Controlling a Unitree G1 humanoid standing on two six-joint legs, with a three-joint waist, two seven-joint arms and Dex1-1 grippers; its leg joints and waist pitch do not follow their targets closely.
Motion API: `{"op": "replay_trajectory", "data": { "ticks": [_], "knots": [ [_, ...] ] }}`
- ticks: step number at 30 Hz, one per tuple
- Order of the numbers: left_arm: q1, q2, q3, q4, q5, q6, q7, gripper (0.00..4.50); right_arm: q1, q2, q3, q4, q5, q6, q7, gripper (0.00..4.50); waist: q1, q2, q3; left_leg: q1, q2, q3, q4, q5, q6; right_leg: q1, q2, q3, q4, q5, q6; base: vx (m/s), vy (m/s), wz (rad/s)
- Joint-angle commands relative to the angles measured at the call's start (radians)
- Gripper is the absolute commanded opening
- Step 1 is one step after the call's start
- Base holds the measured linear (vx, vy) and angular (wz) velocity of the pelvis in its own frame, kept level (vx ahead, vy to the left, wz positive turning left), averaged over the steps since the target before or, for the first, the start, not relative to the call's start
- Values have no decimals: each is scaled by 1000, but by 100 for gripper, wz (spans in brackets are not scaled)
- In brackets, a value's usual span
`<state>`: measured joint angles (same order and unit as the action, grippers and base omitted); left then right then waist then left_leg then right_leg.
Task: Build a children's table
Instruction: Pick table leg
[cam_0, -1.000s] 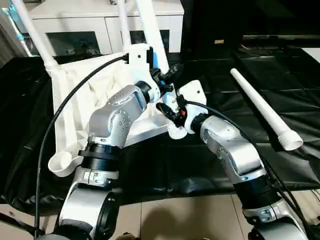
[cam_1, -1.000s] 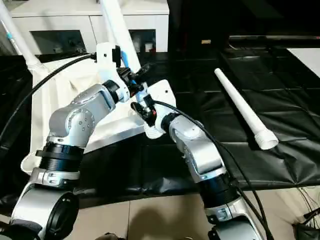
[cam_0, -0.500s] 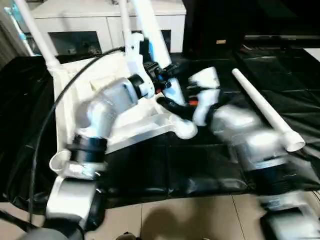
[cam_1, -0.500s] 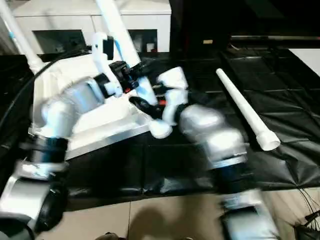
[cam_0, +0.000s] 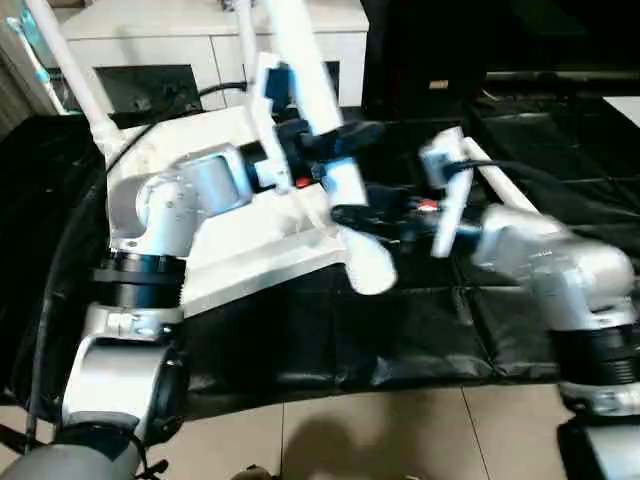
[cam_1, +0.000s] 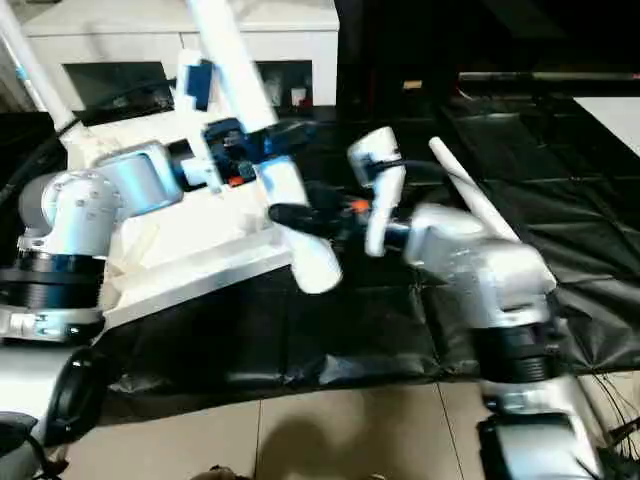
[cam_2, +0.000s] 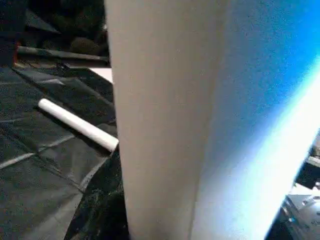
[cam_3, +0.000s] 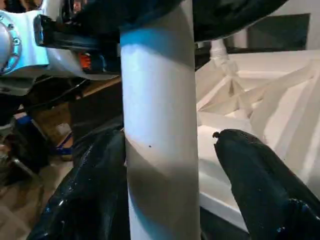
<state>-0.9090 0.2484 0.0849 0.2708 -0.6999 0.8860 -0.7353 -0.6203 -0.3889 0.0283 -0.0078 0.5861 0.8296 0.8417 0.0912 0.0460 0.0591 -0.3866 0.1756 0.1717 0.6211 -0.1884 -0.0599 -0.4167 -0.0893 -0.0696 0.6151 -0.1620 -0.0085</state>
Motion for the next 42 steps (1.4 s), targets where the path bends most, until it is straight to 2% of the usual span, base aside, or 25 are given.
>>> {"op": "replay_trajectory", "data": {
  "ticks": [1, 6, 7, 9, 16, 17, 18, 20, 23, 25, 28, 30, 33, 34, 35, 37, 39, 42],
  "knots": [
    [-4, 16, -25, -17, 23, -26, -28, 175, 6, -14, 8, -29, -8, 15, 2, 315, 4, -6, -83, 10, 34, -12, -68, -102, 47, 70, -47, 37, -61, -152, -230, 0, 0, 0],
    [7, 29, -68, -49, 34, -48, -90, 175, -4, -28, 41, -18, -28, 7, 7, 315, 3, -7, -83, 9, 33, -11, -67, -103, 41, 70, -49, 38, -60, -150, -232, 0, 0, 0],
    [6, 27, -74, -54, 34, -53, -102, 175, -9, -33, 54, -14, -34, 8, 17, 315, 3, -12, -83, 10, 33, -10, -68, -102, 42, 70, -49, 38, -60, -152, -232, 0, 0, 0],
    [5, 26, -81, -60, 34, -56, -118, 175, -15, -36, 69, -9, -39, 13, 26, 315, 3, -10, -82, 10, 35, -11, -68, -105, 41, 69, -49, 38, -61, -165, -232, 0, 0, 0],
    [12, 20, -80, -81, 12, -57, -155, 175, -19, -39, 99, 5, -28, 28, 64, 315, 3, -14, -81, 9, 36, -10, -68, -100, 46, 69, -50, 39, -59, -172, -235, 0, 0, 0],
    [13, 19, -77, -84, 10, -57, -154, 175, -17, -39, 104, 6, -24, 30, 73, 315, 2, -20, -81, 9, 35, -9, -67, -100, 47, 69, -50, 39, -61, -173, -234, 0, 0, 0],
    [13, 20, -77, -84, 12, -58, -156, 175, -16, -40, 107, 7, -24, 29, 75, 315, 2, -18, -81, 9, 35, -9, -67, -99, 48, 69, -51, 40, -60, -178, -233, 0, 0, 0],
    [15, 22, -77, -85, 14, -58, -160, 175, -16, -41, 110, 10, -25, 26, 74, 286, 3, -19, -81, 9, 35, -8, -66, -95, 49, 69, -50, 40, -61, -185, -227, 0, 0, 0],
    [23, 30, -85, -95, 22, -59, -174, 175, -16, -41, 111, 13, -30, 24, 79, 276, 3, -18, -82, 8, 35, -10, -66, -89, 51, 69, -50, 40, -61, -187, -222, 0, 0, 0],
    [26, 32, -88, -99, 24, -60, -180, 175, -15, -40, 110, 12, -31, 24, 82, 242, 2, -16, -82, 9, 36, -9, -67, -89, 50, 67, -49, 39, -60, -182, -223, 0, 0, 0],
    [31, 34, -93, -103, 27, -64, -186, 175, -14, -40, 109, 12, -32, 22, 84, 230, 3, -15, -83, 9, 36, -10, -66, -89, 50, 67, -49, 39, -59, -173, -226, 0, 0, 0],
    [33, 34, -95, -104, 30, -67, -188, 175, -13, -39, 109, 11, -35, 19, 83, 204, 2, -16, -83, 9, 35, -9, -66, -89, 50, 68, -49, 40, -59, -172, -226, 0, 0, 0],
    [40, 32, -102, -107, 53, -99, -180, 175, -10, -31, 108, 9, -41, 12, 71, 196, 3, -16, -82, 9, 35, -9, -67, -94, 48, 68, -50, 40, -60, -180, -224, 0, 0, 0],
    [42, 30, -103, -109, 64, -109, -167, 231, -8, -29, 106, 7, -40, 12, 68, 191, 3, -16, -82, 9, 36, -10, -67, -94, 47, 68, -50, 40, -61, -183, -221, 0, 0, 0],
    [42, 25, -96, -106, 53, -97, -163, 245, -7, -27, 105, 6, -39, 12, 66, 190, 2, -17, -82, 8, 35, -9, -67, -90, 46, 69, -50, 40, -59, -178, -222, 0, 0, 0],
    [43, 19, -84, -103, 45, -84, -145, 251, -4, -23, 101, 4, -37, 14, 61, 190, 2, -17, -82, 9, 36, -9, -66, -92, 47, 68, -49, 40, -59, -176, -223, 0, 0, 0],
    [50, 19, -78, -109, 41, -88, -145, 281, 0, -20, 98, 1, -34, 15, 56, 188, 3, -17, -83, 9, 35, -9, -66, -89, 47, 68, -50, 40, -59, -179, -223, 0, 0, 0],
    [66, 29, -80, -121, 53, -96, -140, 299, 6, -15, 94, -2, -33, 16, 49, 187, 2, -16, -83, 9, 35, -9, -66, -89, 46, 68, -49, 40, -59, -179, -222, 0, 0, 0]
  ]
}}
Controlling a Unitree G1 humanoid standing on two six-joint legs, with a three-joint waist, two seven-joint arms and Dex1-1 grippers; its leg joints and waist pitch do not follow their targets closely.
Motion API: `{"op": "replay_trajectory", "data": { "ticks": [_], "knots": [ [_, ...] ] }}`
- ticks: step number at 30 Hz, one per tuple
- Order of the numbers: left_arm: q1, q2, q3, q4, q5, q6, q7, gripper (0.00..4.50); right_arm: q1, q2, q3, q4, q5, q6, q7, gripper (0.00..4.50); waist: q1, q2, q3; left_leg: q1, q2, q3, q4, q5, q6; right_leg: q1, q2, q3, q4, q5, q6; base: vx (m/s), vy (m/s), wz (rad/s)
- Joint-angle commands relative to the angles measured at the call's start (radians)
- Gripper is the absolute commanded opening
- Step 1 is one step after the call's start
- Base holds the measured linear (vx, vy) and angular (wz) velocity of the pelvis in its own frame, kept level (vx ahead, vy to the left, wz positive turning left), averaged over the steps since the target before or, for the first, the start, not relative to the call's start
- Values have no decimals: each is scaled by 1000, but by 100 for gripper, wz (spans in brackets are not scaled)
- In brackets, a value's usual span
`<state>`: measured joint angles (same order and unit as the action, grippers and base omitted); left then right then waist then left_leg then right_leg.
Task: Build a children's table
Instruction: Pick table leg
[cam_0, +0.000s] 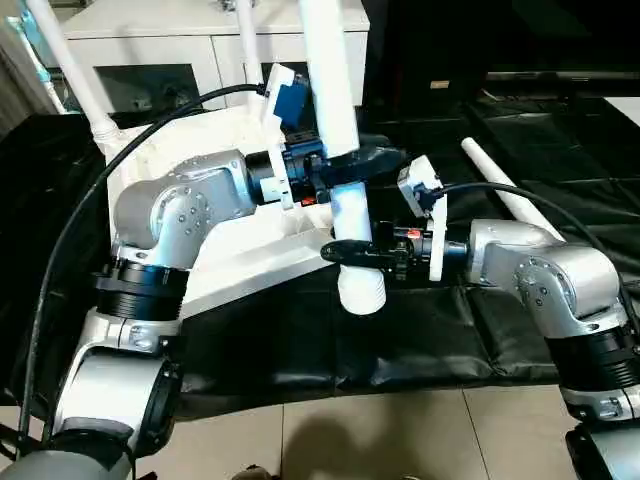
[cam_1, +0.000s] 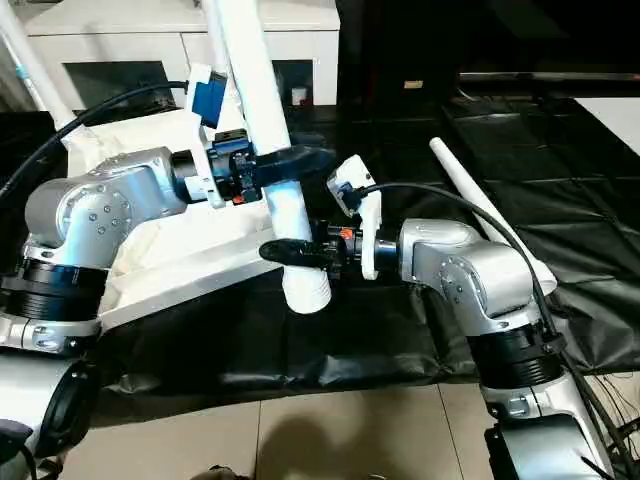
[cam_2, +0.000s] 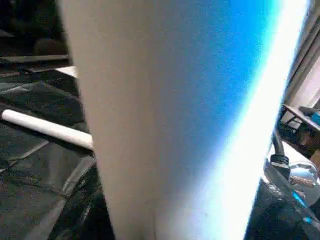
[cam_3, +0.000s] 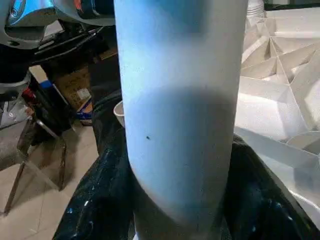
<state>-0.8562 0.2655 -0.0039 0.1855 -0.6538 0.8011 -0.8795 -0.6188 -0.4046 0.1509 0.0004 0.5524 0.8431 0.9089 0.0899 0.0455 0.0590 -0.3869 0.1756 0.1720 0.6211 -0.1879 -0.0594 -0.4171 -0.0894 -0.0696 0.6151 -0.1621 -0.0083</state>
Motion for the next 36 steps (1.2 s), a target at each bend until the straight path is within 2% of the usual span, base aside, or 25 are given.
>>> {"op": "replay_trajectory", "data": {
  "ticks": [1, 4, 5, 7, 14, 15, 18, 19, 21, 22, 25, 27, 28, 34, 36],
  "knots": [
    [16, 13, 10, -37, 10, -12, 10, 299, 5, 1, -30, -10, 1, 3, -20, 187, 4, -15, -83, 9, 36, -10, -67, -88, 45, 68, -49, 40, -59, -175, -222, 0, 0, 0],
    [38, 18, 8, -42, 20, -31, 7, 306, 9, 3, -33, -13, 2, 4, -23, 186, 3, -14, -82, 10, 35, -9, -67, -97, 43, 67, -49, 40, -61, -187, -218, 0, 0, 0],
    [43, 18, 8, -43, 19, -33, 5, 306, 9, 2, -33, -14, 3, 5, -24, 186, 2, -18, -83, 10, 36, -9, -67, -93, 44, 66, -47, 40, -60, -181, -217, 0, 0, 0],
    [46, 17, 12, -43, 16, -31, 8, 306, 10, 2, -33, -14, 5, 6, -24, 186, 3, -16, -83, 10, 36, -9, -67, -95, 43, 66, -48, 40, -60, -183, -218, 0, 0, 0],
    [13, 16, 65, -3, -20, -19, 28, 306, 12, -2, -27, -15, 6, 6, -22, 186, 3, -17, -82, 10, 35, -9, -67, -91, 44, 67, -48, 40, -59, -183, -217, 0, 0, 0],
    [8, 18, 65, 0, -21, -19, 25, 288, 12, -2, -26, -15, 5, 6, -22, 186, 4, -18, -84, 10, 34, -9, -66, -87, 46, 67, -49, 40, -58, -177, -218, 0, 0, 0],
    [-4, 24, 62, 5, -20, -26, 14, 270, 12, -1, -23, -15, 1, 4, -21, 186, 4, -18, -83, 9, 35, -9, -66, -83, 49, 67, -49, 40, -57, -173, -220, 0, 0, 0],
    [-6, 26, 61, 6, -19, -28, 11, 266, 13, -1, -22, -15, 0, 4, -21, 186, 5, -14, -83, 9, 34, -10, -66, -81, 50, 67, -49, 40, -57, -171, -220, 0, 0, 0],
    [-11, 27, 61, 7, -15, -29, 3, 256, 13, -1, -21, -16, -1, 4, -21, 186, 4, -16, -83, 9, 34, -9, -66, -84, 49, 67, -48, 40, -58, -171, -219, 0, 0, 0],
    [-12, 28, 59, 7, -15, -25, -5, 239, 14, 0, -20, -17, -2, 3, -21, 186, 5, -11, -83, 10, 33, -10, -66, -87, 47, 67, -48, 39, -58, -175, -219, 0, 0, 0],
    [-9, 29, 54, 4, -17, -13, -12, 225, 15, 0, -20, -18, -2, 3, -23, 186, 4, -14, -84, 10, 34, -9, -66, -87, 45, 67, -48, 39, -58, -170, -221, 0, 0, 0],
    [-1, 27, 46, 3, -18, -10, -12, 195, 14, -2, -20, -19, -5, 2, -24, 186, 3, -12, -83, 11, 35, -10, -67, -96, 42, 67, -48, 39, -59, -172, -225, 0, 0, 0],
    [-2, 27, 44, 5, -13, -17, -10, 190, 14, -2, -20, -18, -5, 2, -24, 186, 3, -16, -83, 10, 34, -9, -67, -98, 41, 68, -48, 39, -59, -176, -224, 0, 0, 0],
    [-5, 28, 41, 15, -1, -43, -20, 183, 13, -6, -14, -19, -11, -8, -18, 186, 5, -17, -84, 10, 35, -9, -66, -85, 46, 68, -49, 40, -57, -169, -222, 0, 0, 0],
    [-5, 28, 42, 9, -5, -42, -29, 182, 17, -20, 18, -37, -54, -68, -5, 186, 5, -18, -83, 10, 35, -9, -66, -85, 43, 67, -50, 40, -57, -174, -220, 0, 0, 0]
  ]
}}
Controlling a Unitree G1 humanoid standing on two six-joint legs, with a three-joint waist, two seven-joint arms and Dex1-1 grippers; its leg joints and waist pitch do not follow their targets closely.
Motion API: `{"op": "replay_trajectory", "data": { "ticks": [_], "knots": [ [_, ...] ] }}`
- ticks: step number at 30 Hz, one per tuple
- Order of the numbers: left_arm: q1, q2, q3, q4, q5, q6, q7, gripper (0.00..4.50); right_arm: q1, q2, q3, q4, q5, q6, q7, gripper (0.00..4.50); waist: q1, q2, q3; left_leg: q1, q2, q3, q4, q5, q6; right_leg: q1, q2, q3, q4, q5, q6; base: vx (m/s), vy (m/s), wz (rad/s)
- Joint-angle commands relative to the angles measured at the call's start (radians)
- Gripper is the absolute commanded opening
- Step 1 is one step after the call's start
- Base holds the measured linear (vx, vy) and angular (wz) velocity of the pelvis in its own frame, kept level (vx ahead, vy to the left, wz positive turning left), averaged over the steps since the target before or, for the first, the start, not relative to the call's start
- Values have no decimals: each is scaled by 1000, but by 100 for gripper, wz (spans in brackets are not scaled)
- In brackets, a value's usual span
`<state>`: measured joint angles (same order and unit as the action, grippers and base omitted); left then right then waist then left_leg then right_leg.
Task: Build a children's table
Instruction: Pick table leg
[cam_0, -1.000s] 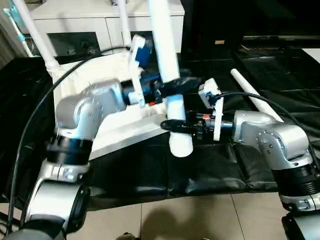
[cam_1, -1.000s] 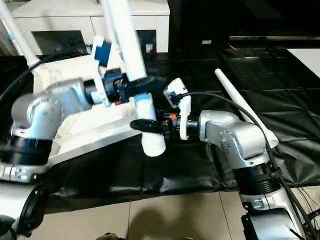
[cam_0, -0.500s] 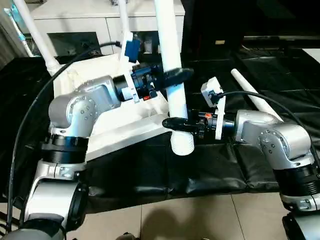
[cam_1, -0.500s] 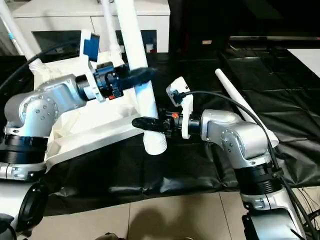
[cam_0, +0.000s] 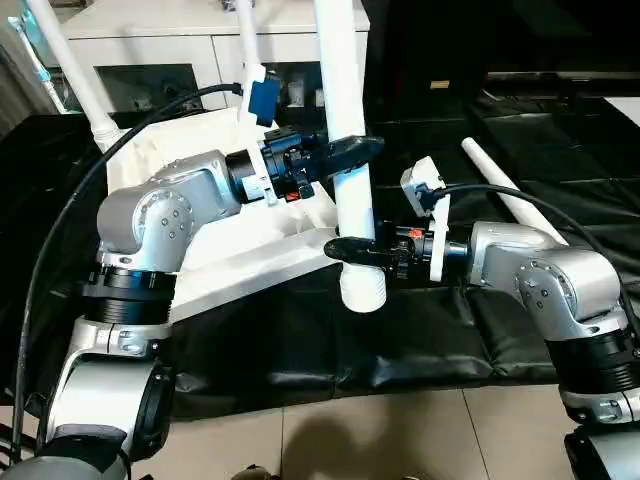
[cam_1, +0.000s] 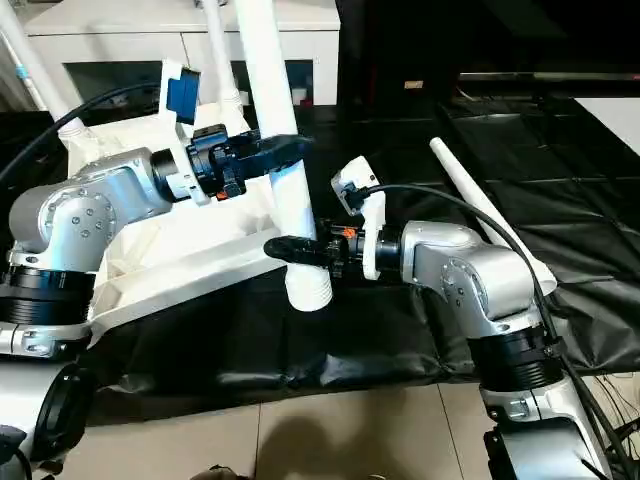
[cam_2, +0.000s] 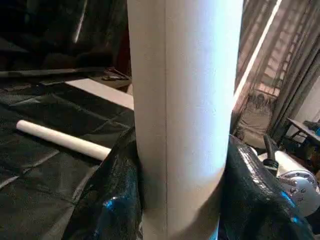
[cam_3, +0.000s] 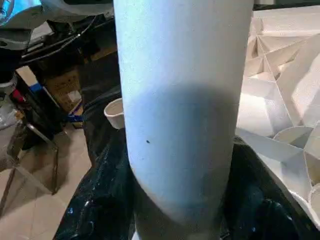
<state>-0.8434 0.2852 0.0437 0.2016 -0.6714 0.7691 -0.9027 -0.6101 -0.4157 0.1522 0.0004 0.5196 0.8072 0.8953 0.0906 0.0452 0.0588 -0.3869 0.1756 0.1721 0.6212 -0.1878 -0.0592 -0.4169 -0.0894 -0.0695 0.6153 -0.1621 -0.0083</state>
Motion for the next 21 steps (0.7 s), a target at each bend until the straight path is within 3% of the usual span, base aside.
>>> {"op": "replay_trajectory", "data": {
  "ticks": [1, 3, 5, 7, 10, 21],
  "knots": [
    [-17, 13, -11, -15, 13, -14, -20, 182, 8, -5, 24, -36, -33, -48, 5, 221, 3, -17, -83, 9, 35, -8, -65, -85, 42, 67, -49, 40, -57, -174, -219, 0, 0, 0],
    [-17, 15, -16, -19, 15, -19, -29, 181, 5, 1, 19, -28, -30, -37, -5, 256, 2, -17, -83, 10, 34, -8, -66, -88, 46, 67, -49, 40, -59, -183, -217, 0, 0, 0],
    [-16, 21, -29, -30, 19, -23, -45, 180, -3, 8, 8, -10, -23, -28, -10, 258, 3, -16, -83, 10, 35, -9, -66, -86, 49, 67, -49, 40, -58, -182, -217, 0, 0, 0],
    [-15, 30, -49, -38, 30, -29, -56, 180, -10, -8, 26, -4, -55, -53, -10, 274, 3, -17, -83, 10, 36, -9, -66, -88, 47, 66, -49, 40, -58, -182, -218, 0, 0, 0],
    [-7, 42, -75, -54, 43, -39, -84, 180, -1, -23, 37, -31, -43, -52, 24, 304, 3, -18, -82, 10, 37, -9, -66, -84, 50, 67, -49, 41, -57, -169, -221, 0, 0, 0],
    [-17, 46, -91, -48, 60, -61, -107, 180, 1, -42, 60, -30, -49, -45, 69, 304, 2, -20, -82, 10, 35, -8, -65, -90, 52, 67, -49, 41, -58, -186, -221, 0, 0, 0]
  ]
}}
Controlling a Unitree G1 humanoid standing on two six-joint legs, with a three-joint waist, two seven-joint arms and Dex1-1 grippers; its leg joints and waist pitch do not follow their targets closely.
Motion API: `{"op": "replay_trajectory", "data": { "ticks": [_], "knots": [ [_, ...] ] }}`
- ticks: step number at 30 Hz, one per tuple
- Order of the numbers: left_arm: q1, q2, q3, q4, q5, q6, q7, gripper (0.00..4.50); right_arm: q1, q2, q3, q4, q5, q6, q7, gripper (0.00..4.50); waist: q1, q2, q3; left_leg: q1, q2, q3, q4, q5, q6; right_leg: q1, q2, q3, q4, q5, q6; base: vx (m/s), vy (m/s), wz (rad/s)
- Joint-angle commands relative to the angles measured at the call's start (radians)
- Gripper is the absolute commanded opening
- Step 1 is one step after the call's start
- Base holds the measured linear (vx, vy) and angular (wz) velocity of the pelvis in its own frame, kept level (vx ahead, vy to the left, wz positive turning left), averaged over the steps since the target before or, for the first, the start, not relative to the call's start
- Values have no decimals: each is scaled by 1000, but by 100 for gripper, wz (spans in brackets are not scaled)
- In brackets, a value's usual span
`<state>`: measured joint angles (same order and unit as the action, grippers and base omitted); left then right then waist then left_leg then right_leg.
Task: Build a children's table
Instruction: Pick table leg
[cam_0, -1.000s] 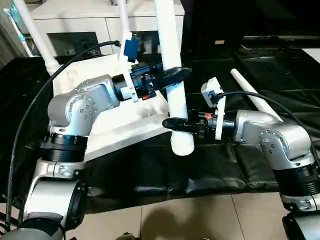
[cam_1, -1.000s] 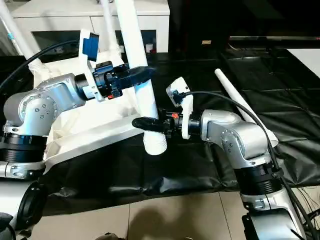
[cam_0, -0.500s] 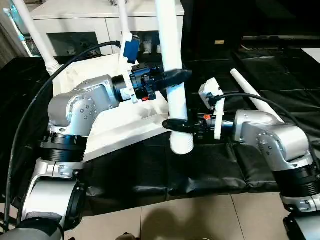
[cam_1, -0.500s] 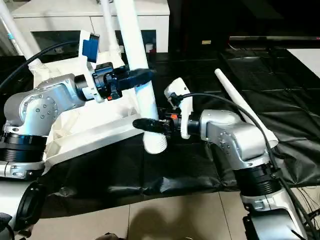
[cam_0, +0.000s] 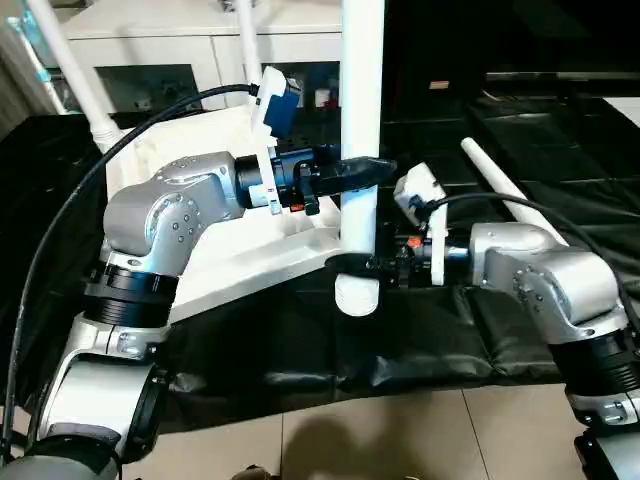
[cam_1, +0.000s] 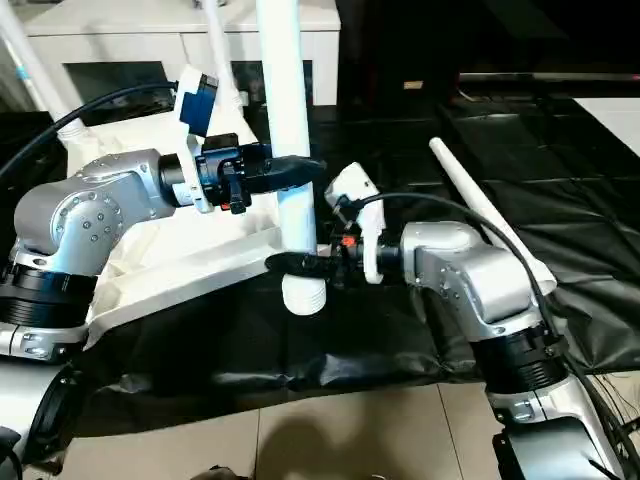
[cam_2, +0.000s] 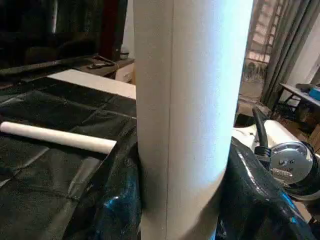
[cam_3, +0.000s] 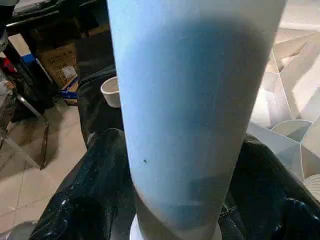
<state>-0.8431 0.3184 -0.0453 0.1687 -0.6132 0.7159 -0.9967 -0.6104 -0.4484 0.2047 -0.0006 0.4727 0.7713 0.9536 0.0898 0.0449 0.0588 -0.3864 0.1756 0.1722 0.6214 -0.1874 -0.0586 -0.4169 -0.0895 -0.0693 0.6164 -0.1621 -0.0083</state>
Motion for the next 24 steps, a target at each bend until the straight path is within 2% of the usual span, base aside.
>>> {"op": "replay_trajectory", "data": {
  "ticks": [1, 19, 24],
  "knots": [
    [-16, 14, -3, -17, 0, -6, -18, 180, 1, -10, 7, -29, -1, -8, 11, 304, 3, -19, -83, 9, 36, -9, -65, -90, 52, 67, -49, 41, -58, -186, -221, 0, 0, 0],
    [-10, 19, -14, -22, 5, -7, -50, 180, 5, -9, 2, -31, 11, -5, 42, 304, 3, -17, -83, 9, 36, -9, -65, -89, 51, 68, -49, 40, -56, -174, -229, 0, 0, 0],
    [-8, 23, -15, -31, -1, -2, -62, 180, 10, -3, -4, -29, 14, 0, 41, 253, 4, -16, -84, 9, 36, -10, -64, -87, 51, 68, -49, 40, -55, -169, -230, 0, 0, 0]
  ]
}}
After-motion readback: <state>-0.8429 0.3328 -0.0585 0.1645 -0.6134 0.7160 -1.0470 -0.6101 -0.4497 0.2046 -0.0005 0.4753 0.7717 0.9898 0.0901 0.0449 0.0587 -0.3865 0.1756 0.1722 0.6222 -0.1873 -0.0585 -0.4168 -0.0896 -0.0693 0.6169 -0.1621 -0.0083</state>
